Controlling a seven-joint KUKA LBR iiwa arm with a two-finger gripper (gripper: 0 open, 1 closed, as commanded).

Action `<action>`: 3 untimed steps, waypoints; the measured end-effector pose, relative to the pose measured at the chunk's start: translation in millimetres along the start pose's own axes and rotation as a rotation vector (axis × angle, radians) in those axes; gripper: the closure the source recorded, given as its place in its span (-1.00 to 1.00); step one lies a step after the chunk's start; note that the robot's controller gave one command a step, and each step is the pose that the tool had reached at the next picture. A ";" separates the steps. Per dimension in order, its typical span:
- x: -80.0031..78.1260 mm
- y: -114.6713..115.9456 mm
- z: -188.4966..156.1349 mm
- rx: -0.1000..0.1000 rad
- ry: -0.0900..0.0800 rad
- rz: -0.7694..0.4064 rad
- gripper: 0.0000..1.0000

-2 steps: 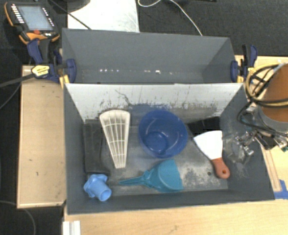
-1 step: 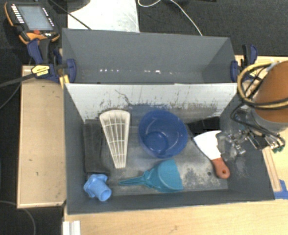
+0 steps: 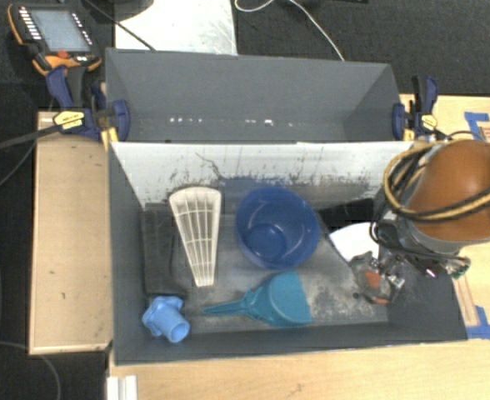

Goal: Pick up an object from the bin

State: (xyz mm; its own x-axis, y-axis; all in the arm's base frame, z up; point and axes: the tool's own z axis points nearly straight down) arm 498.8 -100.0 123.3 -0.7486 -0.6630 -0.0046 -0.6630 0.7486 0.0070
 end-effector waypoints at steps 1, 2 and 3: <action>-17.8 1.5 -6.4 0.008 -0.009 -0.010 1.00; -36.1 -26.2 55.9 0.001 -0.003 -0.200 1.00; -11.4 -2.2 10.4 0.010 -0.012 -0.086 1.00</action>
Offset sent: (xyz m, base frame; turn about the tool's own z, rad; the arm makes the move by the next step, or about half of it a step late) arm 0.0433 0.0046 -0.0533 -0.2023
